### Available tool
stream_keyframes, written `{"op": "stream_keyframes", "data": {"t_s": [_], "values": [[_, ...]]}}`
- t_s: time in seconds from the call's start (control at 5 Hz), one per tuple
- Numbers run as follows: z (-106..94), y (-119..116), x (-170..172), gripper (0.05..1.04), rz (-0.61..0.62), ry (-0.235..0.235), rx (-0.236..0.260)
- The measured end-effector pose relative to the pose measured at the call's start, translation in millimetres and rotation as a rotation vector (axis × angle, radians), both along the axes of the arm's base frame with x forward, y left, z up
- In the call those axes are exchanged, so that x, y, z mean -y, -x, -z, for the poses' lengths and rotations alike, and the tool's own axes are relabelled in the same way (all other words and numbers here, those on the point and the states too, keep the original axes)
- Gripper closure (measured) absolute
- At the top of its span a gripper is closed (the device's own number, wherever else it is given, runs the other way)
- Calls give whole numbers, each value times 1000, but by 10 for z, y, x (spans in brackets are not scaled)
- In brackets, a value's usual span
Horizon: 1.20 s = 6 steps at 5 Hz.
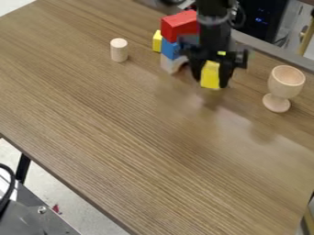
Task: Move rectangular yellow block and put it on top of red block
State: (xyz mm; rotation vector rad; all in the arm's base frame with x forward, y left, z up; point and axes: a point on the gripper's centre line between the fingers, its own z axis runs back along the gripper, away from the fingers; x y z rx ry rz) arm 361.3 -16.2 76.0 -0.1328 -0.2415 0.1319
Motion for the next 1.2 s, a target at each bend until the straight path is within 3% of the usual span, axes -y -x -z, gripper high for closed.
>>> {"op": "stream_keyframes", "data": {"t_s": [0.4, 0.8, 1.2], "values": [[-307, 55, -312, 499, 84, 2, -14], [-598, -30, -539, 499, 215, 8, 36], [-675, -55, -641, 499, 294, -40, 57]]}}
